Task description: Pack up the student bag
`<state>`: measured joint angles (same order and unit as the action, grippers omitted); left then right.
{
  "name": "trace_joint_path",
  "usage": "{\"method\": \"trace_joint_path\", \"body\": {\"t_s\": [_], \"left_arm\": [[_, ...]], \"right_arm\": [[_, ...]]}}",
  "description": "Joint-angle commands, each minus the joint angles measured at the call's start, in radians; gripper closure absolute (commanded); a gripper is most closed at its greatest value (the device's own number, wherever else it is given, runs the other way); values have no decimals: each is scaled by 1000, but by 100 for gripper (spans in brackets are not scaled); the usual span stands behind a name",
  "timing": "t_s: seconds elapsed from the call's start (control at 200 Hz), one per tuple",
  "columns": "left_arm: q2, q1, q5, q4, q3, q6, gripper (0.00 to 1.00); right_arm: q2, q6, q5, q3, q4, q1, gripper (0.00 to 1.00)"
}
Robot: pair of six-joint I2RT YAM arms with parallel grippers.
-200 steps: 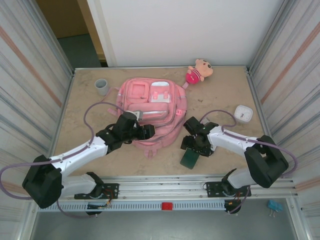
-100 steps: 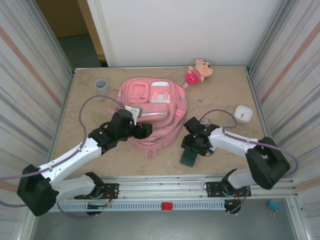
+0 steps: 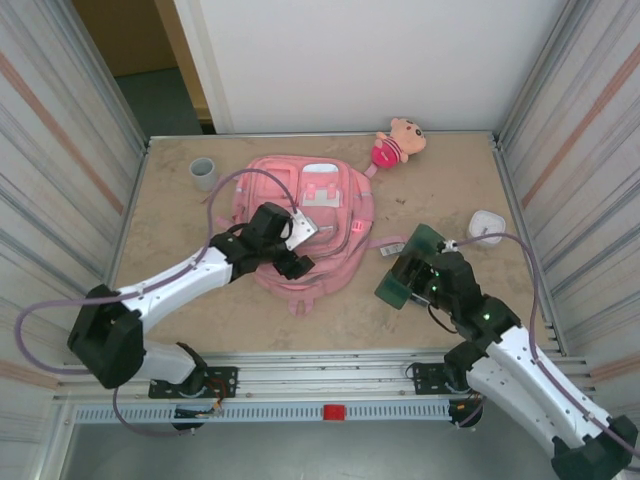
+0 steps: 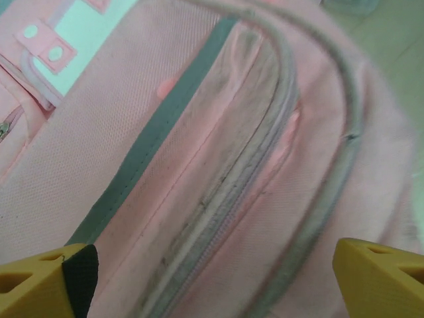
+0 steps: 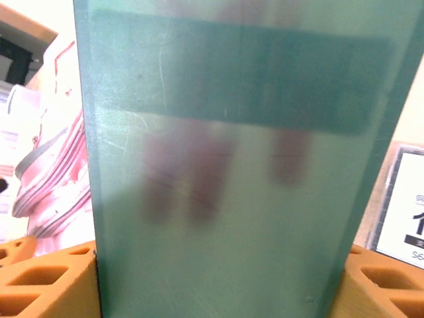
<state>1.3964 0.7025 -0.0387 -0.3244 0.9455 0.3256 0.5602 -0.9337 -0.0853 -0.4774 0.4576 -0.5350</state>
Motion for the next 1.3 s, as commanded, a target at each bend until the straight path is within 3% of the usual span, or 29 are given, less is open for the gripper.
{"method": "trace_joint_path", "body": {"t_s": [0.0,0.105,0.175,0.361,0.441,0.556,0.752,0.967,1.162,1.293], "left_arm": [[53,6,-94,9,51,113,7],[90,6,-139,48,61,112,11],[103,5,-139,90,54,119,20],[85,6,-105,83,75,107,82],[32,6,-69,84,75,91,95],[-64,6,11,62,86,50,98],[-189,37,125,51,108,-112,99],[-203,61,42,15,147,-291,99],[-168,61,-131,-18,185,-395,100],[-160,61,-178,-57,203,-498,100]], "right_arm": [[-30,18,18,20,-11,22,44],[-15,24,42,19,-10,31,44],[2,33,53,13,-14,31,45],[50,68,68,-13,-20,32,45],[74,80,83,-24,-25,35,45],[122,94,143,-50,-42,45,45],[225,138,368,-127,-41,52,45],[257,74,649,-180,-39,7,45],[210,9,664,-207,-66,-154,43],[290,-40,670,-203,-167,-232,43]]}}
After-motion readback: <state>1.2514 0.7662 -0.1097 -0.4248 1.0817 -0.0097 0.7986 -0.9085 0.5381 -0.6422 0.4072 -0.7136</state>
